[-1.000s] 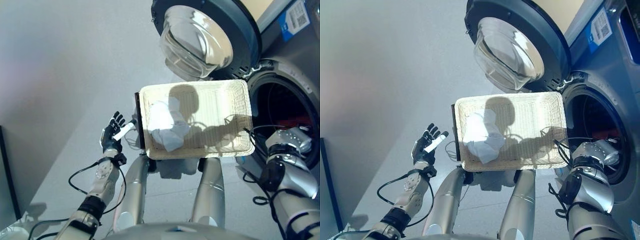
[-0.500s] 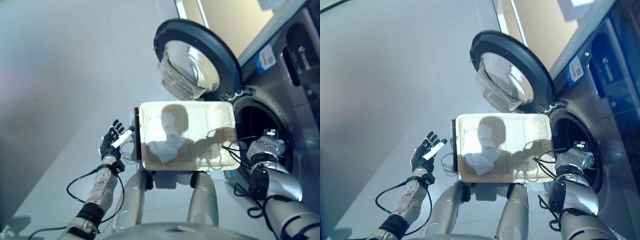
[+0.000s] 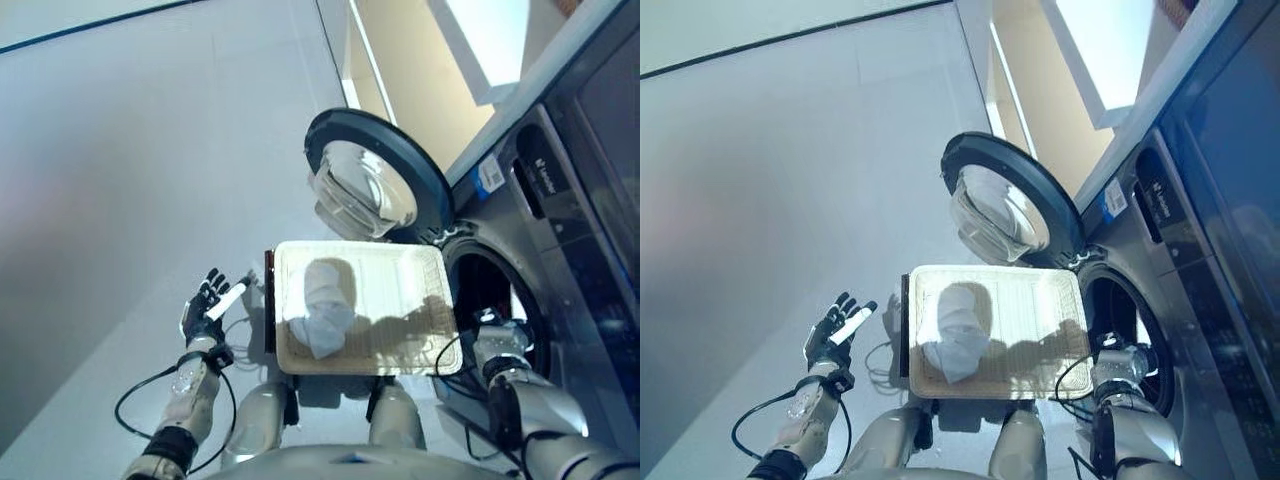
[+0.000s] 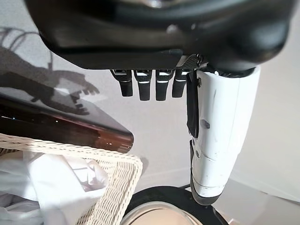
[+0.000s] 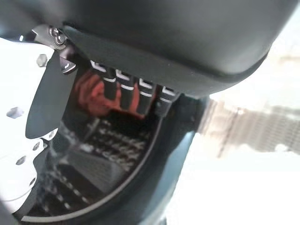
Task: Pick up the clothes and place them into the washing machine
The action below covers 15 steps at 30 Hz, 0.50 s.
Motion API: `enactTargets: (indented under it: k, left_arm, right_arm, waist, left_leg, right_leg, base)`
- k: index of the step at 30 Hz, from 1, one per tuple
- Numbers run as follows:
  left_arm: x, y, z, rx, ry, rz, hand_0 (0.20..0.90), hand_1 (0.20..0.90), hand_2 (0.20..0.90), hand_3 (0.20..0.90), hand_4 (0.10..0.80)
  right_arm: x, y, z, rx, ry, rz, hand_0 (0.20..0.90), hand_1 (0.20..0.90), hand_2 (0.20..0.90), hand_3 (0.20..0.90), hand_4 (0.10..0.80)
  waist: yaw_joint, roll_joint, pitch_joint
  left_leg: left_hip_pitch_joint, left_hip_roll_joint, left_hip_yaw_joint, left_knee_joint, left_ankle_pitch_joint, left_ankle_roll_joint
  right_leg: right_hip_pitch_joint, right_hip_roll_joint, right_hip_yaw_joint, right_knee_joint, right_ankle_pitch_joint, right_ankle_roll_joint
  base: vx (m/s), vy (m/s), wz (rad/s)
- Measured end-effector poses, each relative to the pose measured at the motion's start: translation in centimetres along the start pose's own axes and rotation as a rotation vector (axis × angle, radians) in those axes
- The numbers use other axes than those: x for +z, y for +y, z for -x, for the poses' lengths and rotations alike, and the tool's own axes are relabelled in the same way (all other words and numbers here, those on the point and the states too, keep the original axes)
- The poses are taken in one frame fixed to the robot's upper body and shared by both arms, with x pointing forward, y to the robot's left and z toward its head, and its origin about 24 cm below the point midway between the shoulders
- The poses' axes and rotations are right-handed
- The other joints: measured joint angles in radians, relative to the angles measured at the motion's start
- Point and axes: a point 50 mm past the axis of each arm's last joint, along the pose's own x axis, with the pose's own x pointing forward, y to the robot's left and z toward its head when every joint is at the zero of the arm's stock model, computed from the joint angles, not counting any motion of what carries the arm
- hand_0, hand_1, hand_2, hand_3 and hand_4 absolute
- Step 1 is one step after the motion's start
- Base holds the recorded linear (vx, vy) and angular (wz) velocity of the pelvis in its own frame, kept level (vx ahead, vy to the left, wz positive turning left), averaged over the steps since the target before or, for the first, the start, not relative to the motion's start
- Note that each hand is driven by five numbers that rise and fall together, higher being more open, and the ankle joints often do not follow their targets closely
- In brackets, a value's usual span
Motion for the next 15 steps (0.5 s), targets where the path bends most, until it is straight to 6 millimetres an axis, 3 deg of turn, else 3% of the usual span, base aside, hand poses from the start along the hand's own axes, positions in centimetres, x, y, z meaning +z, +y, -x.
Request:
enactTargets:
  k: [4,5,9,15]
  left_arm:
    - [-0.5,0.8,0.3,0.025,0.018,-0.024,0.9,0.9,0.9,0.9,0.8]
    - [-0.5,1.2,0.4,0.031,0.019,-0.038,0.9,0.9,0.9,0.9,0.8]
    - [-0.5,1.4,0.5,0.029,0.018,-0.063,0.9,0.9,0.9,0.9,0.8]
    - [-1.1,1.6,0.9,0.029,0.038,-0.071,0.9,0.9,0.9,0.9,0.8]
  right_arm:
    - [-1.7,-2.2,0.3,0.025,0.031,0.202,0.9,0.9,0.9,0.9,0.8]
    - [-2.6,-2.7,0.5,0.062,0.04,0.325,0.9,0.9,0.9,0.9,0.8]
    - [-4.4,-2.5,1.3,0.16,0.068,0.47,0.9,0.9,0.9,0.9,0.8]
    - [-6.7,-1.9,2.8,0.326,0.09,0.606,0.9,0.9,0.9,0.9,0.8]
  waist:
    - [-0.002,-0.015,-0.01]
    - [-0.002,-0.026,-0.018]
    - [-0.001,-0.062,-0.045]
    - [0.0,-0.057,-0.063]
  left_leg:
    - [0.057,0.006,0.0,-0.036,0.006,-0.008]
    - [0.073,0.011,0.001,-0.049,0.009,-0.014]
    - [0.1,0.032,0.008,-0.069,0.018,-0.028]
    - [0.129,0.036,0.007,-0.07,0.014,-0.034]
  right_leg:
    - [0.074,0.015,-0.013,-0.072,0.023,-0.003]
    - [0.093,0.024,-0.014,-0.09,0.027,-0.006]
    - [0.105,0.046,-0.011,-0.09,0.022,-0.015]
    - [0.133,0.048,-0.011,-0.091,0.018,-0.019]
  base:
    - [0.066,-0.048,-0.03]
    - [0.044,-0.02,-0.08]
    - [0.055,-0.03,-0.09]
    - [0.056,0.001,-0.01]
